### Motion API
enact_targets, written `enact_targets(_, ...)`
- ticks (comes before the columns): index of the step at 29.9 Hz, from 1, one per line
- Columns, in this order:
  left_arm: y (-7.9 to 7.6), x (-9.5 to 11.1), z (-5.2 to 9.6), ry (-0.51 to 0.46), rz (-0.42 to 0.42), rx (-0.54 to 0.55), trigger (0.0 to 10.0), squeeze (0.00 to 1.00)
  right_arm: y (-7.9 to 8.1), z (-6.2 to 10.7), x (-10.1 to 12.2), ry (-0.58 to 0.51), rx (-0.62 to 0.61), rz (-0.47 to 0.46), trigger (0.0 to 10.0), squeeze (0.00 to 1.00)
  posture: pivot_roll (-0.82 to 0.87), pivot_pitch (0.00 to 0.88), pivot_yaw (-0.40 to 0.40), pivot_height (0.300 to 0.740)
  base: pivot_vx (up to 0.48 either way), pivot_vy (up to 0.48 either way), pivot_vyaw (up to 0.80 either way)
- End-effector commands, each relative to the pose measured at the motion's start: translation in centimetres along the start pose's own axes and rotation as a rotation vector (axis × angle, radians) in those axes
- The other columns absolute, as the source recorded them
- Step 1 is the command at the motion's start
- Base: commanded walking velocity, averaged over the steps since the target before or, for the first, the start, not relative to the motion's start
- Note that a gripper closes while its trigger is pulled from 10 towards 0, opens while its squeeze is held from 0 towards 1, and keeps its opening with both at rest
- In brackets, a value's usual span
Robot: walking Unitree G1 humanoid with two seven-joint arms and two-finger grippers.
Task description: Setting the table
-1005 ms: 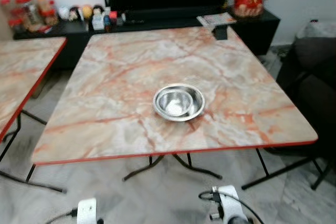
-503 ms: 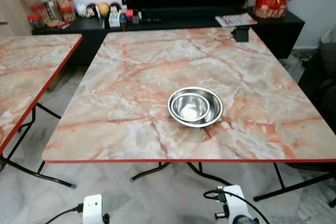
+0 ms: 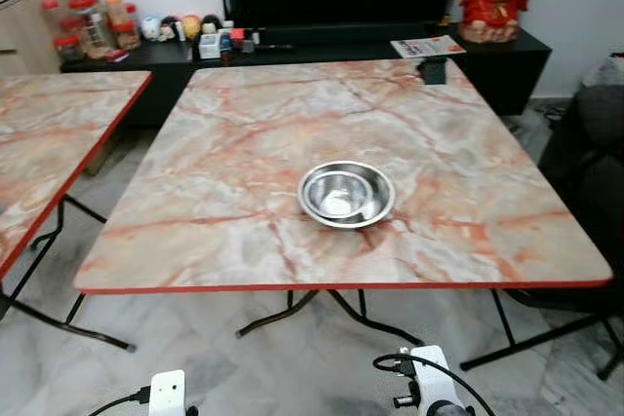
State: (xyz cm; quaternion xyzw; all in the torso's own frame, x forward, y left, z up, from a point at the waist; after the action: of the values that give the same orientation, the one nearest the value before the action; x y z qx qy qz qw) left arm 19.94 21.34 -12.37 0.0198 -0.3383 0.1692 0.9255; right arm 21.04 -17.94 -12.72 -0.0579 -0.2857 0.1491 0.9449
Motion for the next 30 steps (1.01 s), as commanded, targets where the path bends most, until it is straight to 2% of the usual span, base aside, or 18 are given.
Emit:
enact_targets(1,0.3,-0.2,0.0,0.013,-0.014,0.001,10.0,0.00,0.1,0.0,0.2,-0.009,-0.004,-0.011,10.0,0.00,-0.05,0.000,0.027,0.732,0.000,-0.319,0.00)
enact_targets(8,0.4,0.0,0.0,0.011,0.000,0.009,10.0,0.00,-0.2,0.2,-0.8,0.005,-0.021,-0.025,10.0,0.00,-0.05,0.000,0.027,0.732,0.000,-0.046,0.00)
enact_targets(14,0.5,-0.3,0.1,0.017,0.003,0.010,10.0,0.00,-0.6,0.2,-0.3,-0.033,-0.031,-0.031,10.0,0.00,-0.06,0.000,0.032,0.732,0.000,0.000,0.00)
enact_targets(15,0.7,-0.4,0.1,0.019,0.004,0.013,10.0,0.00,-0.7,0.3,0.0,-0.063,-0.022,0.039,10.0,0.00,-0.06,0.000,0.034,0.732,0.000,0.000,0.00)
enact_targets(20,1.2,-0.5,0.2,0.022,0.004,0.022,10.0,0.00,-1.9,0.7,0.5,-0.147,-0.043,0.130,10.0,0.00,-0.06,0.000,0.041,0.732,0.000,0.000,0.00)
enact_targets(22,1.3,-0.5,0.2,0.022,0.004,0.024,10.0,0.00,-1.8,1.0,0.7,-0.190,-0.012,0.240,10.0,0.00,-0.07,0.000,0.043,0.732,0.000,0.000,0.00)
enact_targets(25,1.3,-0.5,0.2,0.022,0.004,0.024,10.0,0.00,-1.8,1.0,0.7,-0.195,-0.009,0.250,10.0,0.00,-0.07,0.000,0.043,0.732,0.000,0.000,0.00)
enact_targets(27,1.3,-0.6,0.2,0.028,-0.007,0.019,10.0,0.00,-1.6,1.7,1.1,-0.284,0.087,0.373,10.0,0.00,-0.09,0.000,0.053,0.732,0.000,0.000,0.00)
enact_targets(28,1.2,-0.6,0.2,0.029,-0.010,0.016,10.0,0.00,-1.1,2.1,2.0,-0.338,0.137,0.414,10.0,0.00,-0.10,0.000,0.059,0.732,0.000,0.000,0.00)
enact_targets(29,1.2,-0.6,0.2,0.029,-0.010,0.016,10.0,0.00,-1.1,2.1,2.0,-0.338,0.137,0.414,10.0,0.00,-0.10,0.000,0.059,0.732,0.000,0.000,0.00)
enact_targets(30,1.1,-0.6,0.2,0.032,-0.014,0.011,10.0,0.00,-0.5,2.5,3.4,-0.413,0.187,0.457,10.0,0.00,-0.10,0.000,0.059,0.732,0.000,0.000,0.00)
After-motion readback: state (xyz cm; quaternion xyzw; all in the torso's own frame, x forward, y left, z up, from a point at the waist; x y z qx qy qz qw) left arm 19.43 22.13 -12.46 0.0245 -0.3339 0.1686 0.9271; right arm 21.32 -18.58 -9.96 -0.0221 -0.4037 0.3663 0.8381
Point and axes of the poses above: a point about 5 cm out from each wrist's last joint towards the gripper, its own z axis pointing back from the gripper into the wrist, its own x axis along the axis of the wrist's last joint, y = z × x, the point moved 5 cm from there along -z, pointing out of the wrist towards the gripper, and after that the axes turned 11 degrees about z, right-handed, at the moved point
